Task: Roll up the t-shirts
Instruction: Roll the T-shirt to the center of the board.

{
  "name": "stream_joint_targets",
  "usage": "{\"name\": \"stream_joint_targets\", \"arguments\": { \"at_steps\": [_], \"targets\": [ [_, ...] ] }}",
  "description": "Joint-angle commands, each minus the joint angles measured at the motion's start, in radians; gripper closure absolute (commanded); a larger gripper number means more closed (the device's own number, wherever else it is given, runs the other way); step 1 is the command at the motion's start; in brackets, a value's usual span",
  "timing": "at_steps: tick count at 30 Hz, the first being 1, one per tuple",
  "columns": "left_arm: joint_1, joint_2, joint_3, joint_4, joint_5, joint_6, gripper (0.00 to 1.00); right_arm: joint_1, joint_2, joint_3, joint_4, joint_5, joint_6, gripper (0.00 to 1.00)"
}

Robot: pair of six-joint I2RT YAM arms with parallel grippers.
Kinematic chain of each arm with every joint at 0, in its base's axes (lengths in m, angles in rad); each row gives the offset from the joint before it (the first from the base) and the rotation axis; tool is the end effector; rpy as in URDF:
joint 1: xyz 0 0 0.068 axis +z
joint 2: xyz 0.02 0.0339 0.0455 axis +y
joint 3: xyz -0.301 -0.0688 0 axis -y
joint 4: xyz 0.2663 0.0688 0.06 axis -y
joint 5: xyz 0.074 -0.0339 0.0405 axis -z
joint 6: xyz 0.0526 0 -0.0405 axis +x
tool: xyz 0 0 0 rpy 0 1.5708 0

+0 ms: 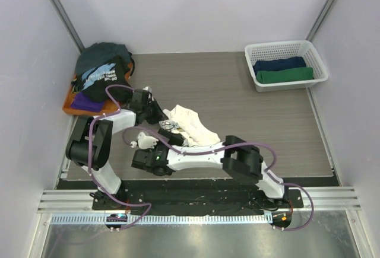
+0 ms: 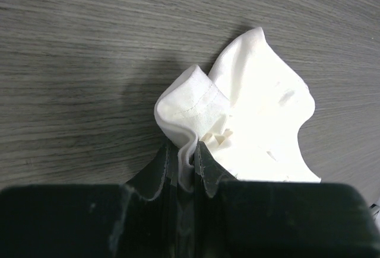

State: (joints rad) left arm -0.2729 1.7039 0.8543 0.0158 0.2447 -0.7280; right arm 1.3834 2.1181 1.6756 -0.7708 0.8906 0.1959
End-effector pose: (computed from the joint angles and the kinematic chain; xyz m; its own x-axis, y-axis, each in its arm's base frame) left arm 0.3479 -0.1106 0.1589 -0.8106 -0.4435 -0.3823 -0.1622 0.7975 -0.5811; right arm 0.1297 0.4644 0.2104 -0.2816 -0.8279 -0.4850 -0.5224 0.5563 -0.6463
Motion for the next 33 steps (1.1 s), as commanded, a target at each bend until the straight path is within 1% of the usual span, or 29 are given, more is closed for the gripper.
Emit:
{"name": "stream_joint_targets", "arguments": {
  "at_steps": [1, 3, 11, 13, 14, 16, 17, 19, 20, 21, 22, 23, 25, 26, 27, 28, 29, 30, 31, 32, 33],
  "targets": [
    [-0.006, -0.015, 0.038, -0.08, 0.011, 0.033, 1.0, -0.009, 0.093, 0.056, -0.076, 0.286, 0.042, 0.0],
    [-0.005, -0.013, 0.043, -0.096, 0.018, 0.035, 1.0, -0.012, 0.126, 0.059, -0.073, 0.326, 0.042, 0.0],
    [-0.006, -0.003, 0.092, -0.183, 0.038, 0.044, 1.0, -0.023, 0.23, 0.044, -0.022, 0.324, 0.019, 0.0],
    [-0.006, 0.0, 0.107, -0.227, 0.041, 0.051, 1.0, -0.024, 0.252, 0.036, -0.015, 0.334, 0.023, 0.03],
    [-0.005, 0.0, 0.121, -0.241, 0.041, 0.053, 1.0, -0.024, 0.255, 0.027, -0.012, 0.338, 0.027, 0.08],
    [-0.006, 0.002, 0.132, -0.267, 0.042, 0.053, 1.0, -0.024, 0.267, 0.016, -0.009, 0.341, 0.037, 0.11],
    [-0.006, 0.002, 0.137, -0.273, 0.044, 0.053, 1.0, -0.024, 0.267, 0.004, -0.007, 0.34, 0.04, 0.16],
    [-0.006, -0.001, 0.138, -0.275, 0.042, 0.052, 1.0, -0.024, 0.275, -0.005, -0.007, 0.349, 0.054, 0.21],
    [-0.006, -0.003, 0.14, -0.274, 0.042, 0.05, 1.0, -0.024, 0.276, -0.01, -0.01, 0.35, 0.063, 0.28],
    [-0.006, -0.001, 0.14, -0.274, 0.044, 0.05, 1.0, -0.03, 0.276, -0.007, -0.019, 0.349, 0.079, 0.31],
    [-0.006, 0.0, 0.138, -0.274, 0.042, 0.052, 1.0, -0.038, 0.281, 0.005, -0.074, 0.317, 0.142, 0.35],
    [-0.006, 0.0, 0.138, -0.274, 0.042, 0.053, 1.0, -0.047, 0.281, 0.022, -0.094, 0.294, 0.163, 0.46],
    [-0.006, 0.007, 0.141, -0.272, 0.042, 0.053, 1.0, -0.067, 0.273, 0.021, -0.099, 0.257, 0.177, 0.61],
    [-0.006, 0.01, 0.14, -0.272, 0.044, 0.053, 1.0, -0.07, 0.267, 0.016, -0.096, 0.242, 0.178, 0.79],
    [-0.006, 0.013, 0.141, -0.27, 0.044, 0.053, 1.0, -0.073, 0.264, 0.015, -0.096, 0.235, 0.178, 0.89],
    [-0.006, 0.017, 0.14, -0.27, 0.044, 0.055, 0.99, -0.076, 0.26, 0.015, -0.096, 0.225, 0.178, 0.96],
    [-0.006, 0.017, 0.14, -0.266, 0.044, 0.055, 0.97, -0.076, 0.247, 0.013, -0.094, 0.191, 0.177, 0.99],
    [-0.006, 0.016, 0.138, -0.266, 0.044, 0.053, 0.95, -0.078, 0.238, 0.01, -0.088, 0.173, 0.177, 0.99],
    [-0.006, 0.013, 0.135, -0.261, 0.041, 0.052, 0.85, -0.08, 0.227, 0.001, -0.081, 0.147, 0.171, 0.99],
    [-0.006, 0.008, 0.131, -0.251, 0.038, 0.049, 0.78, -0.083, 0.191, -0.008, -0.067, 0.093, 0.168, 0.99],
    [-0.006, 0.002, 0.124, -0.24, 0.033, 0.041, 0.61, -0.087, 0.171, -0.019, -0.03, 0.055, 0.163, 0.99]
  ]
}}
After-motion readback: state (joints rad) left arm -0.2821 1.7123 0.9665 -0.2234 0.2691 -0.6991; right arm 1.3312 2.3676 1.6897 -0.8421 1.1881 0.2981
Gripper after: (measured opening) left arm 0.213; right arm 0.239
